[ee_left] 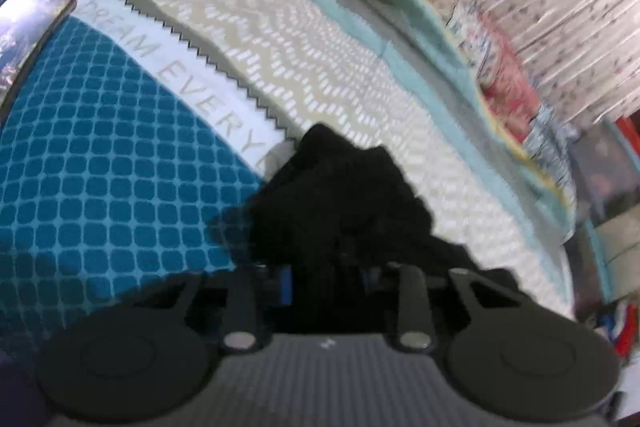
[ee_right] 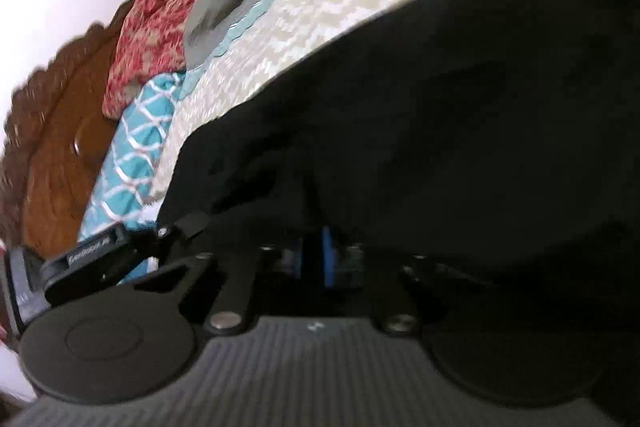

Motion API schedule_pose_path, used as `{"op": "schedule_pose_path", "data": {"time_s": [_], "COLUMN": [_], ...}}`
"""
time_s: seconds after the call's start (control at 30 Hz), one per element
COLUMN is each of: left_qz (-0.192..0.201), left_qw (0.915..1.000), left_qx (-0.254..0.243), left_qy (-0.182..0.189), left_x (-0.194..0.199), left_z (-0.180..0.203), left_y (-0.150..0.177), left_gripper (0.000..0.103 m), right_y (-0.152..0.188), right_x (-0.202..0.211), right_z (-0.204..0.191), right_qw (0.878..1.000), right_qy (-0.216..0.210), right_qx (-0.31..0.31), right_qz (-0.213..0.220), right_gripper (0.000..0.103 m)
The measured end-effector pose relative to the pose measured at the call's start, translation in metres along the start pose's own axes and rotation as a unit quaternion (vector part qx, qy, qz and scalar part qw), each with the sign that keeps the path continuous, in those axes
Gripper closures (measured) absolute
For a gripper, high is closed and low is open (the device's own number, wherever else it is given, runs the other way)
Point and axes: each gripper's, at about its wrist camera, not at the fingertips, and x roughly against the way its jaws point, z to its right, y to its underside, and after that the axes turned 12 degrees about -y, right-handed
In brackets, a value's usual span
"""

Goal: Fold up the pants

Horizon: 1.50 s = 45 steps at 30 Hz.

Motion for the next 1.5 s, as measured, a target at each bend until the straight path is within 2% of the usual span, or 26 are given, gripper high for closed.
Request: {"op": "schedule_pose_path", "data": {"time_s": [0.07,0.17,0.27,0.37,0.43,0.47,0.5,0.63,0.7,0.77,0.83,0.87,0.93,0.97,1.03,1.07,1.1,1.13,1.17,1.2,1.23,1.27,1.3,1.33,1.43,1.5], "left_qz": [0.028,0.046,0.055,0.059,0.052,0.047,0.041,0.032,0.042,0.064,0.094,0.116,0.158,0.168,0.141,0.116,0.095,0.079,0.065,0.048,0.023,0.004,-0.003,-0.002,0.008,-0.010], "left_qw": [0.9989,0.9918,0.9769,0.9582,0.9466,0.9401,0.9325,0.9048,0.8923,0.8856,0.8867,0.8916,0.9109,0.9253,0.9550,0.9666,0.9731,0.9757,0.9762,0.9754,0.9743,0.9742,0.9736,0.9704,0.9519,0.9442], "left_qx": [-0.031,-0.103,-0.191,-0.270,-0.311,-0.331,-0.352,-0.419,-0.441,-0.445,-0.431,-0.415,-0.365,-0.330,-0.260,-0.228,-0.209,-0.203,-0.206,-0.214,-0.223,-0.222,-0.221,-0.231,-0.293,-0.313], "left_qy": [0.023,0.060,0.079,0.074,0.069,0.067,0.070,0.067,0.086,0.118,0.139,0.139,0.109,0.080,0.017,0.010,0.019,0.026,0.023,0.020,0.025,0.038,0.055,0.069,0.090,0.103], "left_x": [0.015,0.030,0.038,0.035,0.030,0.027,0.025,0.025,0.039,0.065,0.088,0.099,0.109,0.106,0.087,0.075,0.064,0.054,0.041,0.030,0.018,0.012,0.011,0.012,0.015,0.006], "left_z": [0.016,0.061,0.111,0.150,0.168,0.175,0.182,0.197,0.193,0.183,0.169,0.161,0.142,0.132,0.118,0.112,0.108,0.107,0.110,0.115,0.120,0.124,0.127,0.134,0.164,0.182], "left_y": [0.000,0.006,0.026,0.055,0.075,0.085,0.096,0.127,0.132,0.127,0.113,0.104,0.082,0.068,0.041,0.030,0.024,0.022,0.022,0.026,0.030,0.035,0.038,0.046,0.071,0.088], "left_gripper": [0.079,0.079,0.079,0.077,0.069,0.057,0.054,0.038,0.032,0.020,0.014,0.011,0.003,0.000,0.002,0.004,0.005,0.008,0.028,0.061,0.077,0.088,0.087,0.087,0.087,0.080], "right_y": [-0.004,0.000,0.002,0.004,0.009,0.012,0.015,0.026,0.028,0.027,0.027,0.026,0.025,0.024,0.026,0.025,0.024,0.022,0.021,0.020,0.018,0.015,0.012,0.012,0.014,0.014], "right_x": [0.003,0.000,0.006,0.029,0.057,0.071,0.086,0.137,0.150,0.155,0.156,0.157,0.155,0.154,0.149,0.147,0.141,0.138,0.133,0.125,0.119,0.115,0.109,0.108,0.117,0.128], "right_z": [0.004,-0.002,-0.013,-0.016,-0.019,-0.022,-0.023,-0.015,-0.013,-0.015,-0.022,-0.025,-0.032,-0.036,-0.043,-0.043,-0.046,-0.045,-0.047,-0.049,-0.050,-0.049,-0.047,-0.044,-0.041,-0.033], "right_qw": [1.000,1.000,1.000,0.999,0.996,0.993,0.989,0.977,0.972,0.971,0.971,0.970,0.970,0.970,0.971,0.972,0.973,0.973,0.973,0.973,0.974,0.974,0.976,0.977,0.971,0.968], "right_qy": [-0.007,-0.001,0.005,0.014,0.038,0.055,0.069,0.098,0.103,0.094,0.075,0.066,0.052,0.045,0.031,0.026,0.023,0.024,0.027,0.030,0.037,0.046,0.051,0.055,0.089,0.120], "right_qx": [-0.021,-0.009,0.005,0.018,0.050,0.067,0.080,0.074,0.069,0.071,0.078,0.084,0.094,0.100,0.111,0.117,0.124,0.130,0.138,0.148,0.154,0.157,0.158,0.157,0.158,0.142], "right_qz": [-0.005,-0.003,0.002,0.035,0.066,0.083,0.102,0.177,0.197,0.207,0.215,0.218,0.219,0.217,0.209,0.203,0.195,0.188,0.181,0.172,0.165,0.155,0.142,0.135,0.153,0.167], "right_gripper": [0.097,0.097,0.090,0.090,0.090,0.089,0.089,0.088,0.088,0.088,0.086,0.083,0.074,0.069,0.060,0.049,0.043,0.037,0.037,0.039,0.047,0.072,0.084,0.088,0.090,0.090]}}
